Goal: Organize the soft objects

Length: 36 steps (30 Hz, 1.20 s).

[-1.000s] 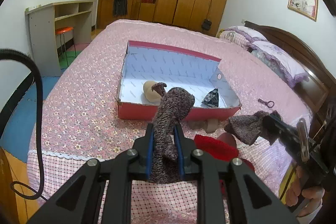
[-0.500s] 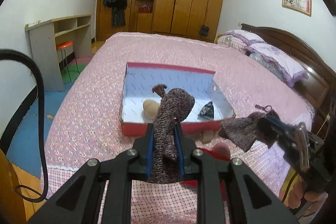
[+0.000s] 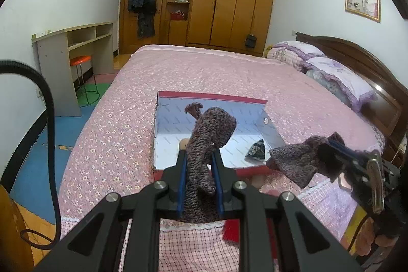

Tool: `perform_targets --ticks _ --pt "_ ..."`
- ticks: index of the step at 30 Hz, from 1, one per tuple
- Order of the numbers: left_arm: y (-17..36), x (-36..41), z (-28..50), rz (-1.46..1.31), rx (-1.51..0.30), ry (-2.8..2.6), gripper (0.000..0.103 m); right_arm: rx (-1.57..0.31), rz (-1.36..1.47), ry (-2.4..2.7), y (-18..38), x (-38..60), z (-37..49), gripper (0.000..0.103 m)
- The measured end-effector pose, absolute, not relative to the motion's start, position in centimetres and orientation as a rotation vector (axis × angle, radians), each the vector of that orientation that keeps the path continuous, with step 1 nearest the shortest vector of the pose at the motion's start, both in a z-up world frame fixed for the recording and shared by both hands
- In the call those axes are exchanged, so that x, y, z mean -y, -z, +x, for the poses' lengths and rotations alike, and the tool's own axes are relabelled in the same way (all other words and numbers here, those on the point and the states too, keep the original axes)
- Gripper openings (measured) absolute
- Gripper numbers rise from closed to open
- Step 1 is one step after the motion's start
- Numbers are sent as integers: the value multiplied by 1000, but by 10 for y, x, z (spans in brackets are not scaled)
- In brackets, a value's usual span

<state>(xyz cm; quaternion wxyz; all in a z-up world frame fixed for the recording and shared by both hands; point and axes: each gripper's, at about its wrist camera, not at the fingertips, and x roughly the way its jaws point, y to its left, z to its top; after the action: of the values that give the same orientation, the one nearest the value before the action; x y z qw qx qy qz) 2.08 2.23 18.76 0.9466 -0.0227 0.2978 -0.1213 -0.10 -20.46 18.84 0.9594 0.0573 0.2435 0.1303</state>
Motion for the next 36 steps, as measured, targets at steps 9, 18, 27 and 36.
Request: perform_targets --ticks 9,18,27,36 --pt "-187 -22 46 -39 -621 232 19 -501 116 -257 -195 206 21 14" --pt "-177 -16 78 -38 -651 235 19 -518 107 -249 -196 207 52 14" --pt "-177 -7 102 -13 -648 241 19 -542 116 -247 -189 210 79 14" --pt "-162 1 134 -18 -687 230 19 -559 89 -247 -184 211 109 14"
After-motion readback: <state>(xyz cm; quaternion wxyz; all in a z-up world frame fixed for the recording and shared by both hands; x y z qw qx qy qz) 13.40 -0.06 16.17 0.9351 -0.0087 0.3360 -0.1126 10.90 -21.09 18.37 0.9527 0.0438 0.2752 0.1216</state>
